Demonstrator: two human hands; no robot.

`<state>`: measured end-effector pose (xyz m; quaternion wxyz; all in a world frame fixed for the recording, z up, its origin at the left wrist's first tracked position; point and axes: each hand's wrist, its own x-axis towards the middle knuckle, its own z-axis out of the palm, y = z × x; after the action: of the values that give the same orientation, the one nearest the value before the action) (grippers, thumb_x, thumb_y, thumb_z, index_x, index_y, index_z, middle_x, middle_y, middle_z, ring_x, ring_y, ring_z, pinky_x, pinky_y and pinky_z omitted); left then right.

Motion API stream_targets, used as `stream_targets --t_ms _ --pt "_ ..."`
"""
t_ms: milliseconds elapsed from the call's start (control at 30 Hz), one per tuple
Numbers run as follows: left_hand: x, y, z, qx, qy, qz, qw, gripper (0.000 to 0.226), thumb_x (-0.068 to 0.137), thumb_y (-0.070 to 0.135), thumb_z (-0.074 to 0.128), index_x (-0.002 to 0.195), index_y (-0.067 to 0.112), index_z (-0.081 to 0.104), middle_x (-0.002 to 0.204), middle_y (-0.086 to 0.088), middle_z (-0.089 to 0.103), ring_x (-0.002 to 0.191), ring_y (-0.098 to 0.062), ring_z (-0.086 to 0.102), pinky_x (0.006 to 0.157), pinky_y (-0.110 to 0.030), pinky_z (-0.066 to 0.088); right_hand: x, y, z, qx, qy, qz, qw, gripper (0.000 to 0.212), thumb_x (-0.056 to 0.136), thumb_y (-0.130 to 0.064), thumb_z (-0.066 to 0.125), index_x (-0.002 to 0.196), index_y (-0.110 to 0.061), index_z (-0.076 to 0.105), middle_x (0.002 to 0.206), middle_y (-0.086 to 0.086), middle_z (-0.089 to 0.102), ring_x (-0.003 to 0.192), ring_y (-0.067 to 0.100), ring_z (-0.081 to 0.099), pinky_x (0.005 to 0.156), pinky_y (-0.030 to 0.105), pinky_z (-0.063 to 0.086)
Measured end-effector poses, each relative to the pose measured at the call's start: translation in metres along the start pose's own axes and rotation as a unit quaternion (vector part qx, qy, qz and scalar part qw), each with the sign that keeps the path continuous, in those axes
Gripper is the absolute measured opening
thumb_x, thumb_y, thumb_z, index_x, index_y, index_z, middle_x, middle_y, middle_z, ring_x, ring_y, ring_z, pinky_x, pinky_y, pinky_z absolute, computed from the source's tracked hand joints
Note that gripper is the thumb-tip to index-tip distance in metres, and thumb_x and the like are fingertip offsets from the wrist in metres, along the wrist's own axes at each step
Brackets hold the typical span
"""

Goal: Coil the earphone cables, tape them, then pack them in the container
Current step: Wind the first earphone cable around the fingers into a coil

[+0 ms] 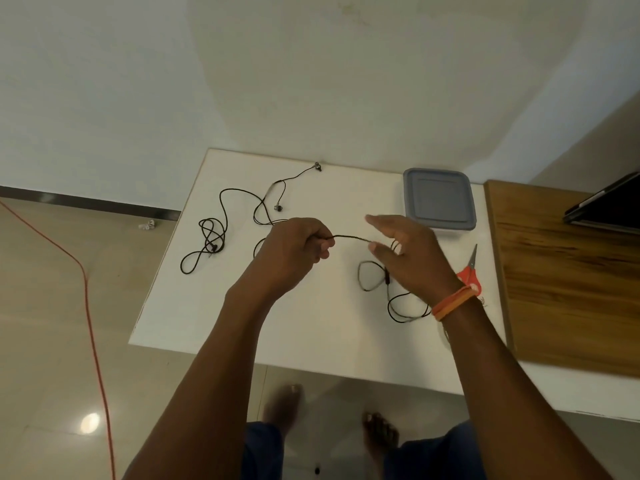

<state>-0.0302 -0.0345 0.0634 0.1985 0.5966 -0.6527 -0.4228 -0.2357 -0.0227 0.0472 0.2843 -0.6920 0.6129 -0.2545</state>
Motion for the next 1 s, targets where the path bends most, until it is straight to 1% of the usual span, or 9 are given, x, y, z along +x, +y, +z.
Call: stream_targets --t_ms 67,133,200,267,400,533,700,867,1000 --pt "0.000 0.004 0.001 0.005 0.007 0.028 1.000 0.017 0.090 0.006 0.059 0.092 0.016 0.073 0.074 0.010 0.069 0.068 -0.002 0.062 0.067 -0.018 0.048 0.000 -0.013 0.006 0.042 -0.039 -0.035 0.998 0.040 0.090 -0.019 0.066 0.130 -0.020 0.060 0.125 -0.006 0.062 0.116 0.003 0.055 0.100 0.013 0.039" --pt "0.000 0.006 0.002 0.028 0.010 0.060 0.998 0.013 0.088 0.010 0.065 0.091 0.016 0.076 0.069 0.012 0.066 0.063 0.002 0.058 0.061 -0.011 0.042 -0.001 -0.022 0.012 0.049 -0.045 -0.065 0.996 0.031 0.090 -0.023 0.066 0.121 -0.020 0.067 0.098 -0.012 0.070 0.091 -0.004 0.063 0.083 0.009 0.045" --pt "-0.001 0.005 0.004 0.044 0.018 0.081 0.996 0.011 0.087 0.013 0.068 0.090 0.016 0.078 0.068 0.009 0.066 0.064 -0.002 0.058 0.062 -0.016 0.043 -0.001 -0.025 0.016 0.085 -0.039 -0.048 0.994 0.023 0.090 -0.017 0.066 0.113 -0.016 0.072 0.077 -0.016 0.067 0.070 -0.004 0.065 0.070 0.008 0.047" --pt "-0.001 0.004 0.005 0.062 0.025 0.090 0.994 0.011 0.087 0.014 0.069 0.092 0.017 0.078 0.071 0.007 0.068 0.069 -0.009 0.061 0.067 -0.025 0.047 0.000 -0.025 0.014 0.114 -0.024 -0.026 0.993 0.018 0.089 -0.010 0.066 0.104 -0.013 0.075 0.074 -0.009 0.069 0.063 0.000 0.065 0.064 0.011 0.049" --pt "0.000 0.006 0.009 0.112 0.034 0.080 0.990 0.011 0.089 0.016 0.068 0.094 0.017 0.078 0.075 0.008 0.069 0.071 -0.015 0.060 0.067 -0.028 0.047 0.002 -0.025 0.013 0.063 -0.006 -0.046 0.997 0.012 0.089 -0.008 0.063 0.088 -0.011 0.075 0.075 -0.001 0.070 0.070 0.011 0.065 0.066 0.018 0.050" --pt "0.001 0.004 0.013 0.167 0.044 0.051 0.984 0.009 0.087 0.010 0.067 0.090 0.012 0.075 0.078 0.001 0.066 0.076 -0.023 0.064 0.067 -0.031 0.050 0.000 -0.028 0.017 0.037 0.008 -0.066 0.997 0.014 0.091 -0.005 0.057 0.086 -0.008 0.070 0.075 0.001 0.067 0.071 0.014 0.062 0.067 0.021 0.048" --pt "0.003 0.002 0.006 -0.002 0.126 0.015 0.992 0.004 0.079 0.011 0.076 0.083 0.009 0.075 0.072 -0.002 0.068 0.067 -0.024 0.066 0.068 -0.043 0.059 0.003 -0.026 0.012 0.067 0.037 -0.045 0.996 0.012 0.091 -0.010 0.059 0.085 -0.010 0.069 0.074 -0.004 0.067 0.071 0.009 0.061 0.065 0.015 0.046" --pt "-0.001 0.000 0.001 -0.006 0.009 0.046 0.999 0.007 0.075 0.023 0.083 0.078 0.019 0.078 0.070 0.006 0.072 0.066 -0.002 0.064 0.066 -0.017 0.049 0.002 -0.017 0.009 0.057 0.024 -0.061 0.996 0.006 0.086 -0.014 0.069 0.085 -0.017 0.074 0.081 -0.006 0.070 0.078 0.005 0.062 0.072 0.009 0.041" --pt "0.000 0.003 -0.001 -0.078 -0.009 0.050 0.996 0.010 0.080 0.032 0.078 0.076 0.022 0.077 0.072 -0.001 0.073 0.065 -0.012 0.064 0.066 -0.019 0.048 0.003 -0.012 0.006 0.056 0.029 -0.049 0.997 0.004 0.087 -0.017 0.070 0.084 -0.018 0.073 0.080 -0.008 0.067 0.078 0.002 0.059 0.070 0.005 0.037"
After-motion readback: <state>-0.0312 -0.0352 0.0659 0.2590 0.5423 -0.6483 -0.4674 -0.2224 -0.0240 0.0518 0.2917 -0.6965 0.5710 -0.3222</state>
